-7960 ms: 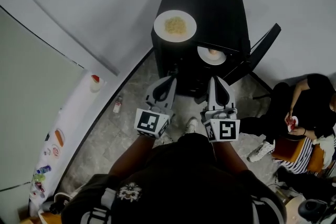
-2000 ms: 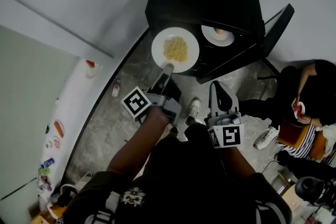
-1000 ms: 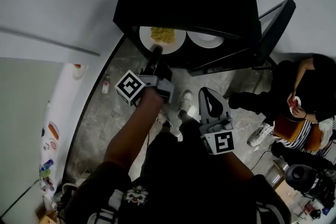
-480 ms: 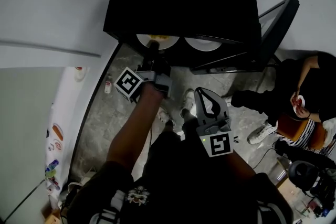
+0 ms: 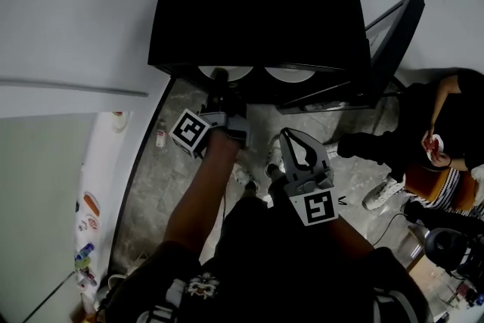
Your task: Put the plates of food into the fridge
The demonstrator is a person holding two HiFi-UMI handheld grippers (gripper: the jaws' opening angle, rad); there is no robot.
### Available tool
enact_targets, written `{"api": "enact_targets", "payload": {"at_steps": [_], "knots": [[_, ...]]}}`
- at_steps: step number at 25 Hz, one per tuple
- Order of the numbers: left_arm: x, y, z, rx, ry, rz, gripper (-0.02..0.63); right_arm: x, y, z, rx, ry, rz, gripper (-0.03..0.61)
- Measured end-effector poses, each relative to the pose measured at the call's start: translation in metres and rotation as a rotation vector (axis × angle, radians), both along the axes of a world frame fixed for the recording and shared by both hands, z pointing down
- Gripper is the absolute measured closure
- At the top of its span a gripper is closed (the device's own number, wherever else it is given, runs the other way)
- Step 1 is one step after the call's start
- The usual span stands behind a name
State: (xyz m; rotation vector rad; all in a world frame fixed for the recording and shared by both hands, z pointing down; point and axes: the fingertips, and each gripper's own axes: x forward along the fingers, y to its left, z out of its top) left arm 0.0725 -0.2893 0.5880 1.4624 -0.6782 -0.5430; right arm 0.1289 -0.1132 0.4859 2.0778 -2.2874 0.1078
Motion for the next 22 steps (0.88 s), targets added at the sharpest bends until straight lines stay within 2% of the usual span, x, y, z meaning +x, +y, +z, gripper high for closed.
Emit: {"api": "enact_targets", "payload": {"at_steps": [2,5,9,14,17,22], "knots": [[-0.001,0.002,-0.005,0.023,-0.018,0.009,0.518,-0.001,-0.001,-0.001,0.003,0.003,0.002,0.554],[-0.008,0.01,-0.009,0.033,-0.055,0.019,0.485,-0.003,-0.002,-0.004,0.008,0.015,0.008,0.554],[-0.024,0.028,-0.012,0.043,-0.116,0.029,0.471,-0.003,-0.001,-0.005,0.014,0.014,0.014,0.554],[-0.047,0.053,-0.03,0.091,-0.143,0.05,0.474,-0.007,0.001,-0.018,0.059,-0.007,0.047,0.554],[-0.062,0.066,-0.051,0.177,-0.184,0.063,0.483,-0.014,0.002,-0.028,0.085,-0.025,0.06,0.554],[-0.086,0.087,-0.09,0.378,-0.303,0.104,0.521,-0.033,0.018,-0.042,0.131,-0.004,0.055,0.554]]}}
